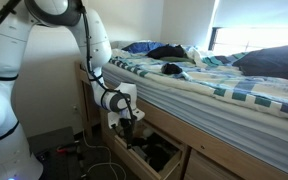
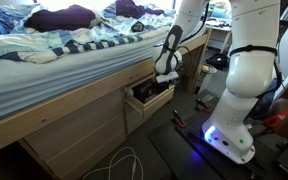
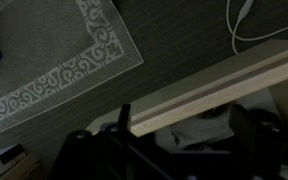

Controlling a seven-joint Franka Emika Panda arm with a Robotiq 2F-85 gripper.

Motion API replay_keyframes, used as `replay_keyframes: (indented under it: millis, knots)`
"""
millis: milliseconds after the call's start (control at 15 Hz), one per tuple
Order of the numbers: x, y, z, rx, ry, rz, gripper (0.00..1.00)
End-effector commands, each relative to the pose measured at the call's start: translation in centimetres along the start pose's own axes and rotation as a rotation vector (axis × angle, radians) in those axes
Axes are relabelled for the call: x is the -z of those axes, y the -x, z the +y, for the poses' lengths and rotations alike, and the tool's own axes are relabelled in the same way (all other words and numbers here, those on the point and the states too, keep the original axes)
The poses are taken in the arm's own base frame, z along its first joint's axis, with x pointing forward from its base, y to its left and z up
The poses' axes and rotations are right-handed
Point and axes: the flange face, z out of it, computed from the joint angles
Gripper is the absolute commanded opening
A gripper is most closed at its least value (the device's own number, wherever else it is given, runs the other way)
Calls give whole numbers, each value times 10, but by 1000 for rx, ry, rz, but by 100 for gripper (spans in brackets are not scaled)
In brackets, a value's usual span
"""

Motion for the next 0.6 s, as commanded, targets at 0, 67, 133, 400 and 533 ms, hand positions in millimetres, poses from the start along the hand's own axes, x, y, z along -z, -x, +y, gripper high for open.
replay_keyframes:
  millis: [0,67,133,400,533]
  knots:
    - [1,-1,-1,3,0,0,100]
    - [1,0,-1,3,0,1,100]
    - [-1,-2,-1,11,-18,19,100]
    - [-7,-16,3,36,-48,106,100]
    - [-11,-21,8,42,-53,133,100]
